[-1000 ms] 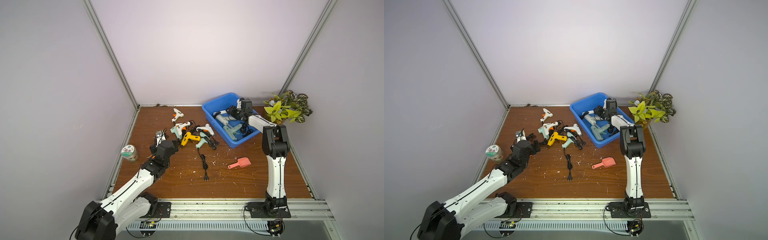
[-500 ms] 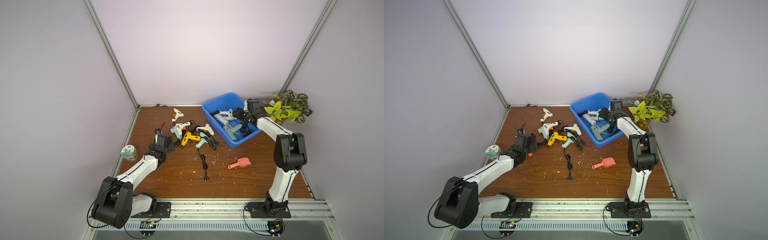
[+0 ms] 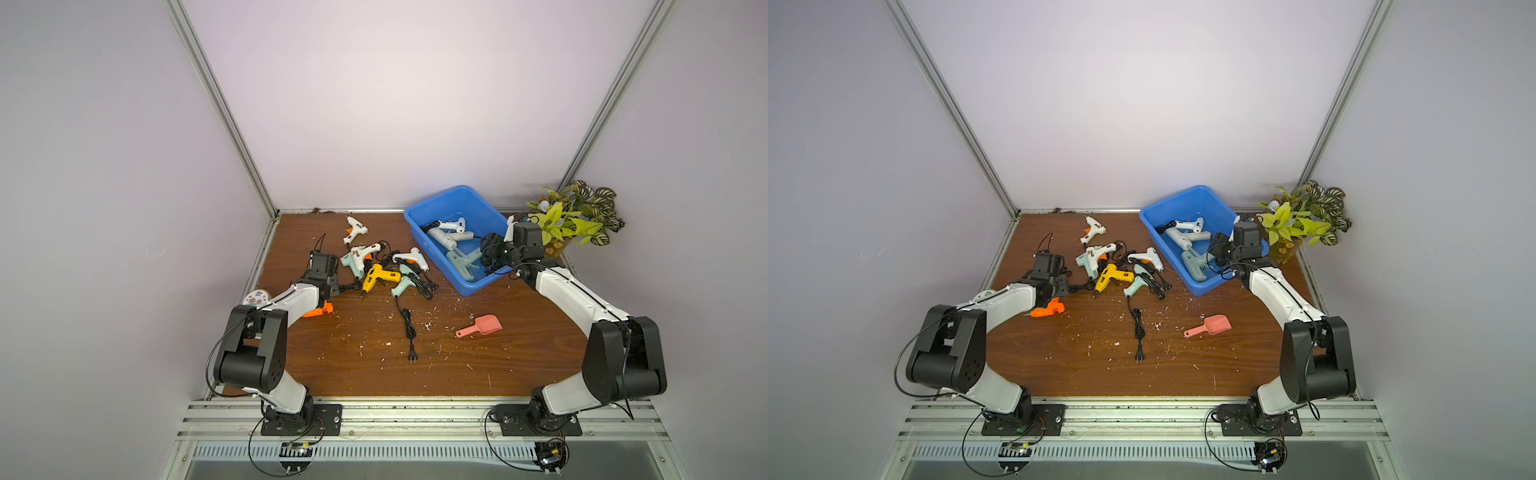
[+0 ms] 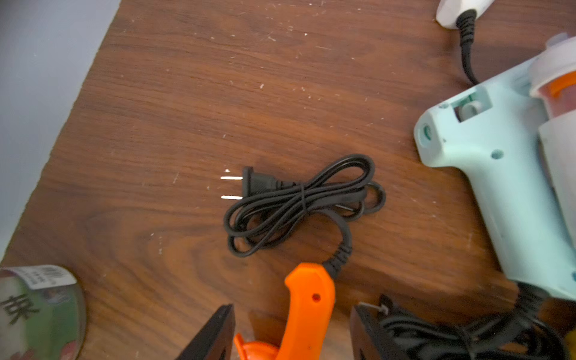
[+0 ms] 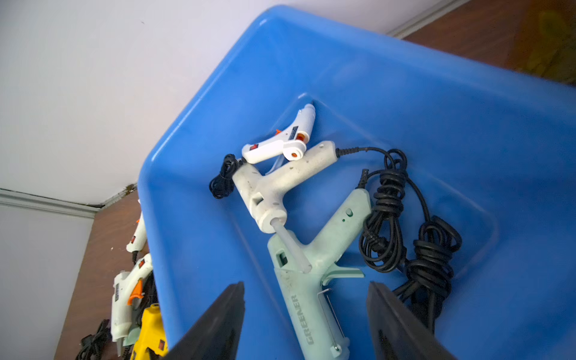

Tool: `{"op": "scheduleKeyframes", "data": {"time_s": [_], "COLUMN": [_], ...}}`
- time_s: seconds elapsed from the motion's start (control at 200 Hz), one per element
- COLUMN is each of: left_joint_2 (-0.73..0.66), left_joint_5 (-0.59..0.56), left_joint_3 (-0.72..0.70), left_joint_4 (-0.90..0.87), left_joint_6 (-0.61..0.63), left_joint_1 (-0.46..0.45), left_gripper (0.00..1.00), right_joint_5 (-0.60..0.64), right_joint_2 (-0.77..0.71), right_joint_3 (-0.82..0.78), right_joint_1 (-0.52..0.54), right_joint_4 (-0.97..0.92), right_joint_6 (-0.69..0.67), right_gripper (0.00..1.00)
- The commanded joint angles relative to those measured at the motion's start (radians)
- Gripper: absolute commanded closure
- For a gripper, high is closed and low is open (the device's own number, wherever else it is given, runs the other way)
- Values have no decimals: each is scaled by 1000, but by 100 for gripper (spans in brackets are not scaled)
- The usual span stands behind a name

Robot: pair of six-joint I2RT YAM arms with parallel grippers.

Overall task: Put the hot melt glue gun into the storage box
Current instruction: Pick up the hot melt adhesive gun from the center of the board.

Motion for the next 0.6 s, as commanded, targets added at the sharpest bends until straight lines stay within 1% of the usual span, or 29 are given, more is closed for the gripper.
{"op": "scheduleKeyframes", "data": {"time_s": [0.0,0.08,0.185,0.385,0.595], "left_joint_2": [62,111,162,208,230], "left_joint_5": [30,33,23,42,62], "left_joint_3": [53,88,114,125,107], "left_joint_4": [-52,-75,-98,-101,-108], "left_joint_6": [35,35,27,17,12], "left_joint_1": [12,12,12,13,16], "left_gripper": [44,51,54,55,55], "right_joint_5": [12,-5,-6,-23,-42], "right_joint_2": [-50,-57,-65,-78,-94], "right_joint_3": [-2,-5,-13,-20,-16], "right_joint_1": [3,6,6,7,5], "right_joint_4": [18,9,6,20,15], "right_joint_6": [-4,-2,-2,4,10], "right_gripper": [31,32,32,32,32]}}
